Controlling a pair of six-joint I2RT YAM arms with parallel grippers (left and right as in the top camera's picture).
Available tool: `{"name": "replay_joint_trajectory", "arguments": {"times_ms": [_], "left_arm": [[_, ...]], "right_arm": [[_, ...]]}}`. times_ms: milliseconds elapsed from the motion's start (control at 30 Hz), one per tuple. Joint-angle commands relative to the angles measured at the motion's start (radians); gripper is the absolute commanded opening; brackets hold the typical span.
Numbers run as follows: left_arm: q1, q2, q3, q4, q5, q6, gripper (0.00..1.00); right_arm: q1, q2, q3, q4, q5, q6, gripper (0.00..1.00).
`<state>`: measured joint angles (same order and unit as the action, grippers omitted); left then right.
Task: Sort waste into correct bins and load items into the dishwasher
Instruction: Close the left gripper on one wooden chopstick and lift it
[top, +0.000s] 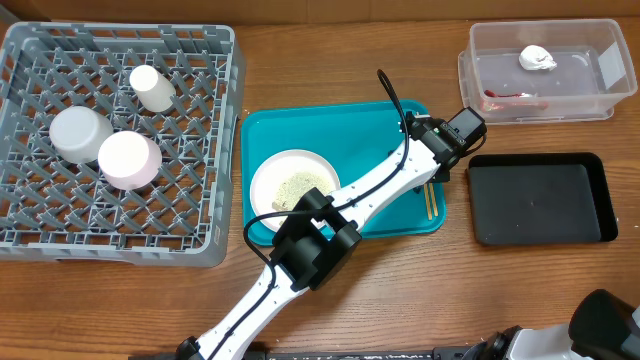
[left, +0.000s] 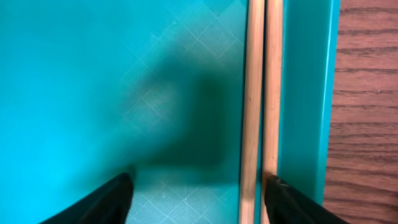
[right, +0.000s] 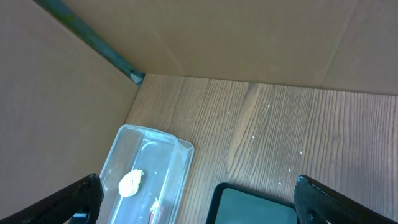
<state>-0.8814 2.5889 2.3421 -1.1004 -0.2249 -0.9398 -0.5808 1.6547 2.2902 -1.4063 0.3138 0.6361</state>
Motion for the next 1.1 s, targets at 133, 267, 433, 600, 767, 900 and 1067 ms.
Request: {"name": "replay_joint_trajectory", "arguments": {"times_ms": [133,267,433,600,767,900,1067], "left_arm": [[-0.009,0.040,-0.002,-0.047,-0.004,-0.011,0.61],[-0.009,0.040,-0.002,-0.055,-0.012,-0.010,0.60],[-0.009,0.040,-0.002,-0.054,-0.012,-0.010,0.40],[-0.002,0.036,-0.002,-0.055,-0.005,0.035,0.04],[0.029,-0.008,0.035,-0.094,-0.025,0.128,0.04],[0.090,-0.071,0.111,-0.196,-0.102,0.155,0.04],[0.214,-0.151,0.215,-0.335,-0.172,0.362,0.04]], "right_arm": [[0.002,-0.005,0.000,0.005,0.007,0.008,1.00],[0.002,-0.005,0.000,0.005,0.007,0.008,1.00],[0.002,-0.005,0.000,0.005,0.007,0.008,1.00],[0.002,-0.005,0.000,0.005,0.007,0.008,1.00],[0.002,-0.005,0.000,0.005,0.007,0.008,1.00],[0.002,-0.005,0.000,0.005,0.007,0.008,1.00],[0.002,-0.005,0.000,0.005,0.007,0.008,1.00]]}}
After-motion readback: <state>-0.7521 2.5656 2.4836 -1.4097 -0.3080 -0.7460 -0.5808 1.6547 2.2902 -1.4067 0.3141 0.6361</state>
